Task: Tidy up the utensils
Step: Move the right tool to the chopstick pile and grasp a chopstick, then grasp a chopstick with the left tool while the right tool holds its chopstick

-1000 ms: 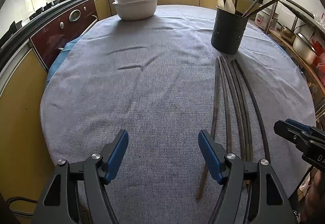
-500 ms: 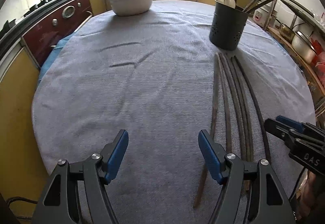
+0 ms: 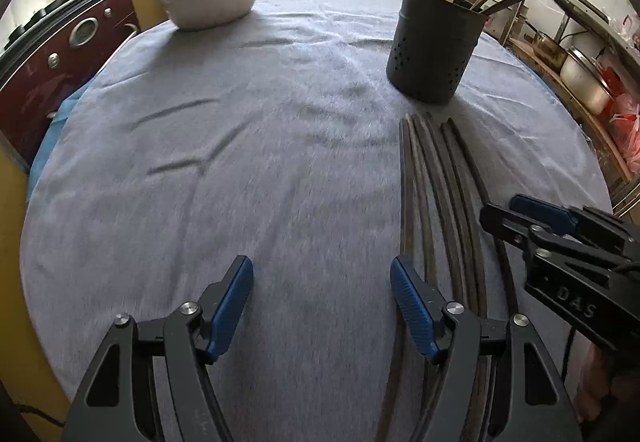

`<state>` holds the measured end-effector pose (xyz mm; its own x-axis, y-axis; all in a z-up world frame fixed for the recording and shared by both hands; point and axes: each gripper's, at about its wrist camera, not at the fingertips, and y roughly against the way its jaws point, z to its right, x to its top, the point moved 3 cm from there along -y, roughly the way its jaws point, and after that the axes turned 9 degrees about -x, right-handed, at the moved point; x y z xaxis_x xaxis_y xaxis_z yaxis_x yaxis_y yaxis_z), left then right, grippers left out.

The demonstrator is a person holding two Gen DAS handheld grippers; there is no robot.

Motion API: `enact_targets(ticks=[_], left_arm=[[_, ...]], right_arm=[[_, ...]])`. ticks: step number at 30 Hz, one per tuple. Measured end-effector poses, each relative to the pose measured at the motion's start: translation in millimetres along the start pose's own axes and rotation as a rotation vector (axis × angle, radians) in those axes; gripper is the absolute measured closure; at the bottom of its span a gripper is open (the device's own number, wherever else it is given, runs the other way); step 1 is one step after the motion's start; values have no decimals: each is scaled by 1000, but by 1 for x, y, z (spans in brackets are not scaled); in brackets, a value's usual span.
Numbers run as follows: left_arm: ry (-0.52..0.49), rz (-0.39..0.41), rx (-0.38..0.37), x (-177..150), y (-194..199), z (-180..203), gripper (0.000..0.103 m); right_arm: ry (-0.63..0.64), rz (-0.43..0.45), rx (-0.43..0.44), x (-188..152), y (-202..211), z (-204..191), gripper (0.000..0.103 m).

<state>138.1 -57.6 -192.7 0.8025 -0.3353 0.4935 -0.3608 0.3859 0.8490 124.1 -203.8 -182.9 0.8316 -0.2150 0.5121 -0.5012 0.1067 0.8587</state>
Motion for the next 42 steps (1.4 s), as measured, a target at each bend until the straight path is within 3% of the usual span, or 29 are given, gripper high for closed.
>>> enact_targets(ticks=[3, 10, 14, 17, 23, 29, 35, 42], left_arm=[[-18, -9, -9, 14, -8, 3, 31], [20, -6, -61, 46, -15, 4, 31], [23, 9, -105, 62, -15, 9, 31], [-6, -23, -89, 69, -28, 14, 31], [1, -45, -109, 78, -44, 12, 31], [-98, -47, -64, 84, -52, 22, 31], [-142, -77, -20, 85, -51, 16, 38], [-97, -104, -49, 88, -49, 7, 39]], right_arm=[[14, -7, -34, 15, -9, 0, 69], [21, -30, -94, 46, -28, 6, 69], [-1, -25, -96, 49, -30, 17, 86], [-26, -28, -85, 45, -29, 26, 91], [-45, -41, -79, 35, -24, 39, 91], [-88, -84, -56, 31, -21, 49, 92], [-104, -123, -53, 39, -27, 51, 90], [-115, -120, -62, 39, -29, 51, 90]])
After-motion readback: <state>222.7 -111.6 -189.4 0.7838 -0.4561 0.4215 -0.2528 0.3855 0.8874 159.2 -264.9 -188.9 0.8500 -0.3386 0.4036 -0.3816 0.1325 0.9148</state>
